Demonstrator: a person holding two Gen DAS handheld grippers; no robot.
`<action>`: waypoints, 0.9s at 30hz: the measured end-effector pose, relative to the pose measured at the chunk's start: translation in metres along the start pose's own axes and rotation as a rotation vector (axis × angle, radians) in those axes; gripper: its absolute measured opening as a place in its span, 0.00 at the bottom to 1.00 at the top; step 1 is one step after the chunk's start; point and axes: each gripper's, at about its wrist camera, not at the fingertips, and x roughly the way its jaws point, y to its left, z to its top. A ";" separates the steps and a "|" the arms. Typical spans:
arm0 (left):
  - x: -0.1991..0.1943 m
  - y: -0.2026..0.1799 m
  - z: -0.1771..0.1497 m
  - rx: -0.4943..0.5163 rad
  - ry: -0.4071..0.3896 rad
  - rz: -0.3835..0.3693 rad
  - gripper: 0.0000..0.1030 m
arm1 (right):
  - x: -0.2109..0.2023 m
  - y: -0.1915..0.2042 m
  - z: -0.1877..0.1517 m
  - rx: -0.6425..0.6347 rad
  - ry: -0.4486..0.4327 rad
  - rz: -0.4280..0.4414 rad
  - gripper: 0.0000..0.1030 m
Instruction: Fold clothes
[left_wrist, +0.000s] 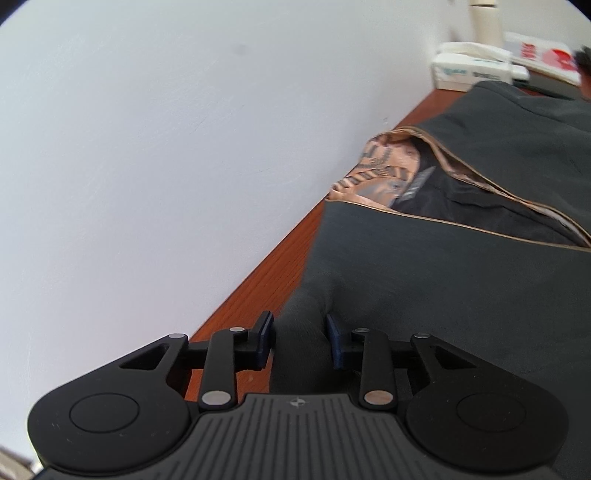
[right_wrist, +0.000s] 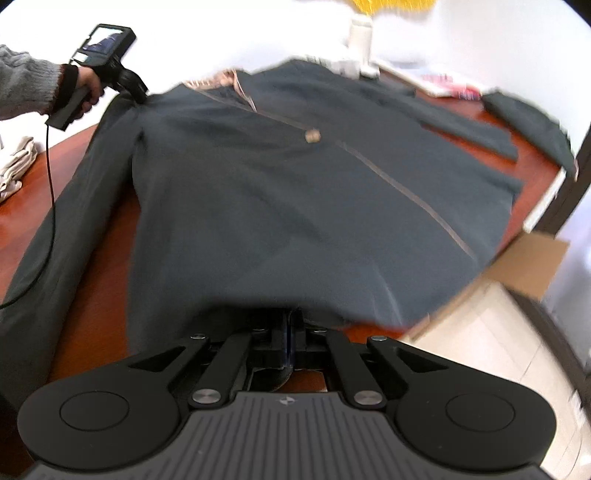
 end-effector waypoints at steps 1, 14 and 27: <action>0.002 0.000 -0.001 -0.001 0.004 0.009 0.29 | 0.002 -0.003 -0.004 0.028 0.021 0.014 0.01; 0.011 0.038 0.005 -0.121 0.056 0.064 0.02 | -0.007 -0.036 -0.018 0.249 0.062 0.106 0.22; -0.057 -0.002 0.014 0.041 -0.110 -0.097 0.29 | -0.059 -0.045 -0.019 0.137 0.026 -0.080 0.48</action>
